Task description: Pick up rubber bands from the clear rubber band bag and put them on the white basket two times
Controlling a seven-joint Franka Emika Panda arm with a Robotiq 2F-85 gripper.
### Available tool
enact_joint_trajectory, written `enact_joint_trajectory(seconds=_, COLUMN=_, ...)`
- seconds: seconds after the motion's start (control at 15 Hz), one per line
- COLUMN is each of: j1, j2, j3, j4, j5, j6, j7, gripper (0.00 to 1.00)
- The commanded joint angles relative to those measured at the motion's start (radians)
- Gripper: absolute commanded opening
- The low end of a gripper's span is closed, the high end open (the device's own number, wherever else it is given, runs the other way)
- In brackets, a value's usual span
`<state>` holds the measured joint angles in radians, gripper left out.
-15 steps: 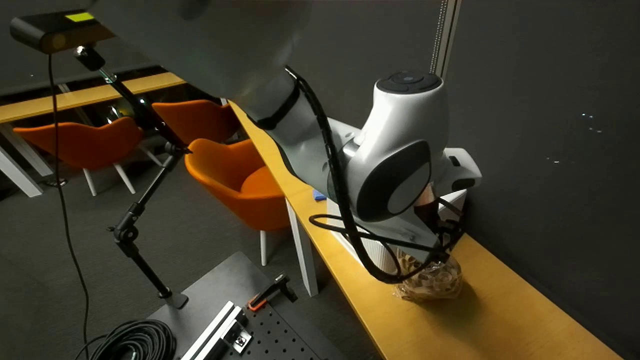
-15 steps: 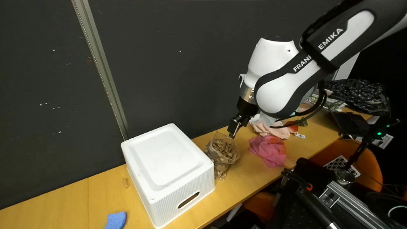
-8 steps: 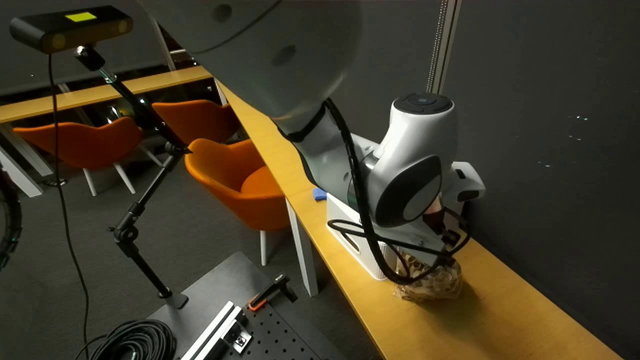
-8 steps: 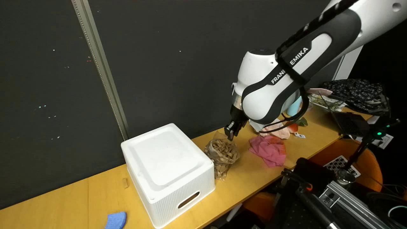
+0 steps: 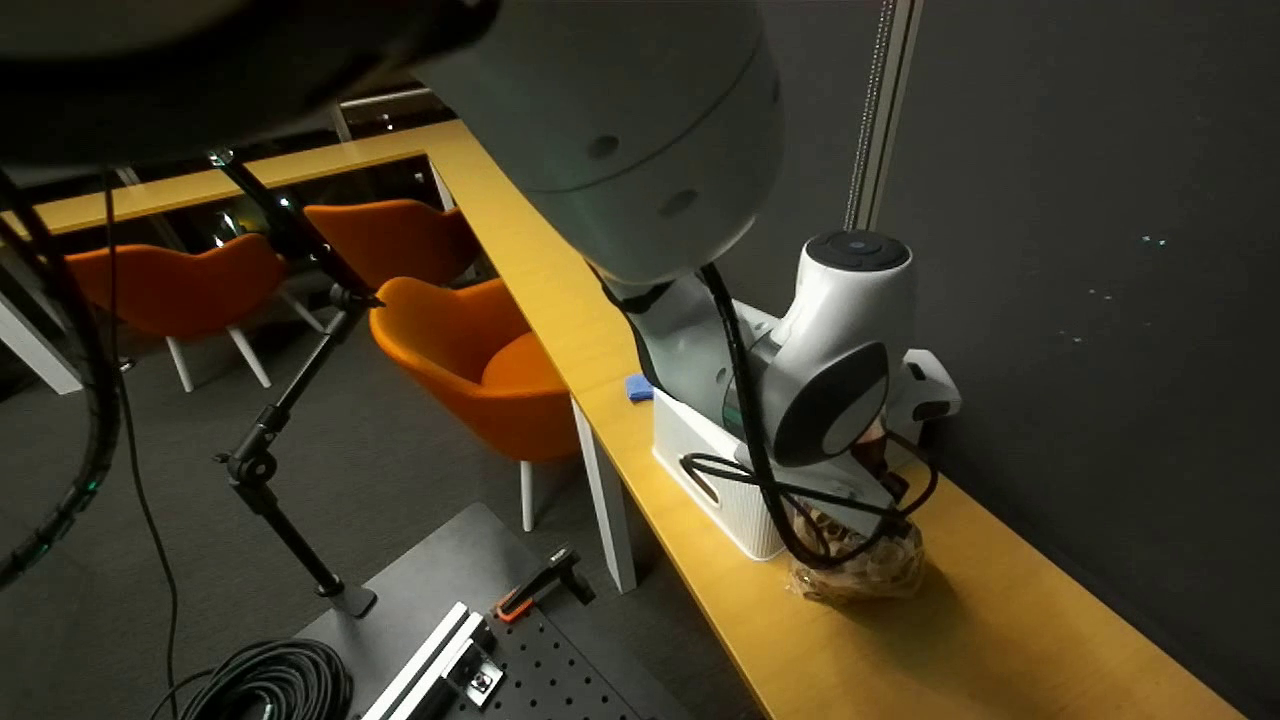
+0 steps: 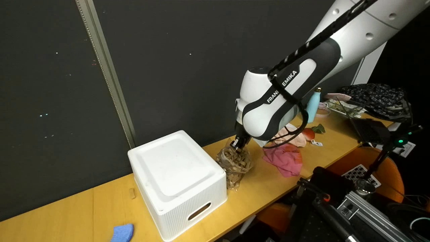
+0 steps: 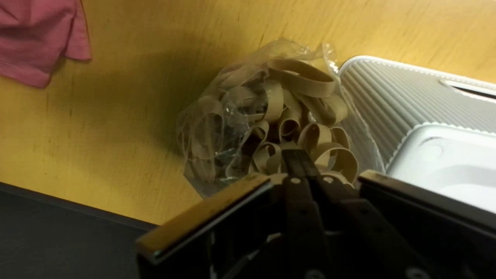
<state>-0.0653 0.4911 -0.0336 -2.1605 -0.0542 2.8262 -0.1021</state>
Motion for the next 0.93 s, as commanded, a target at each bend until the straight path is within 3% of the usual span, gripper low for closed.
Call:
enact_joint_trajectory(seconds=0.0, j1=-0.035, j2=0.066, j3=0.043, j4=0.059, j5=0.009, j6=0.025, j7=-0.059, gripper=0.0)
enact_joint_trajectory(seconds=0.4, j1=-0.022, j2=0.134, j3=0.004, j4=0.113, j5=-0.02, j6=0.062, j7=-0.051, gripper=0.0)
enact_joint_trajectory(seconds=0.53, j1=-0.017, j2=0.151, j3=-0.006, j4=0.125, j5=-0.023, j6=0.062, j7=-0.044, gripper=0.28)
enact_joint_trajectory(seconds=0.87, j1=-0.017, j2=0.161, j3=-0.019, j4=0.129, j5=-0.021, j6=0.054, j7=-0.035, gripper=0.63)
